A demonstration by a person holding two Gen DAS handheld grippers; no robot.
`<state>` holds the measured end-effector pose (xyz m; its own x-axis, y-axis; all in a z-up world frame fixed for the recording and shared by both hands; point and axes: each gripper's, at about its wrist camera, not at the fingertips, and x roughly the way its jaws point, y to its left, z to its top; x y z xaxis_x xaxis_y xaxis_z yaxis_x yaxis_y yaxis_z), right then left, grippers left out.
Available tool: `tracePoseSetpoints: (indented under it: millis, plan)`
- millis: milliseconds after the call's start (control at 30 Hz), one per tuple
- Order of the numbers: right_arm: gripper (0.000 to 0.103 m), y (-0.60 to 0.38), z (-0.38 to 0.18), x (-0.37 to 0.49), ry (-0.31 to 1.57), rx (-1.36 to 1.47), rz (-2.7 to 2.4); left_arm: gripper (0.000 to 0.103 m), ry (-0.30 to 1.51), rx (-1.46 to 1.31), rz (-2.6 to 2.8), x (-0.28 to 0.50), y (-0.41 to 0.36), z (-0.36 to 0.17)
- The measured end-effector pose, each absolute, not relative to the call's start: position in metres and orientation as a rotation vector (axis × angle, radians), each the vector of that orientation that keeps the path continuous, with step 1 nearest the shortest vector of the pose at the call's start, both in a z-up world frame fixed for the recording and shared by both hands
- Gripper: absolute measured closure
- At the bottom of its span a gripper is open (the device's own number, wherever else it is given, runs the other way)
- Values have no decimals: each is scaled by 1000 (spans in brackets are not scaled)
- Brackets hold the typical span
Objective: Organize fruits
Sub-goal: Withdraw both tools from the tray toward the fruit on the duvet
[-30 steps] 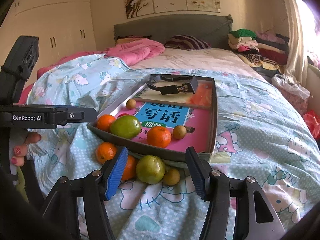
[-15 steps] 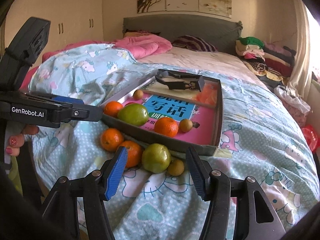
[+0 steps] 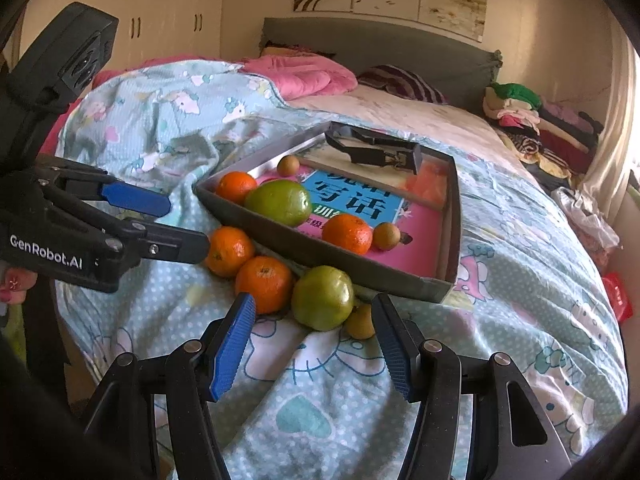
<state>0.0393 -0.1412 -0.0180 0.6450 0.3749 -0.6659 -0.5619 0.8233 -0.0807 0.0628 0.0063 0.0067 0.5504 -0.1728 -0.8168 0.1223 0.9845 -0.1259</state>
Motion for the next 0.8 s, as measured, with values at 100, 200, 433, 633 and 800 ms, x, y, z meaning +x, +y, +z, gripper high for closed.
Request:
tracePoseSetpoints:
  millis: [100, 200, 433, 633, 800]
  plan:
    - [41, -139, -21, 40, 688, -309, 541, 32, 980, -33, -173, 64, 5, 2]
    - [41, -137, -23, 41, 686, -321, 539, 32, 987, -23, -182, 66, 2, -2]
    - [41, -130, -33, 48, 683, -411, 532, 42, 1004, -34, -193, 72, 1, -11]
    - [41, -122, -40, 56, 666, -526, 517, 52, 1016, -55, -207, 77, 3, -17]
    - [49, -115, -44, 59, 654, -601, 543, 53, 1019, -57, -213, 79, 2, -19]
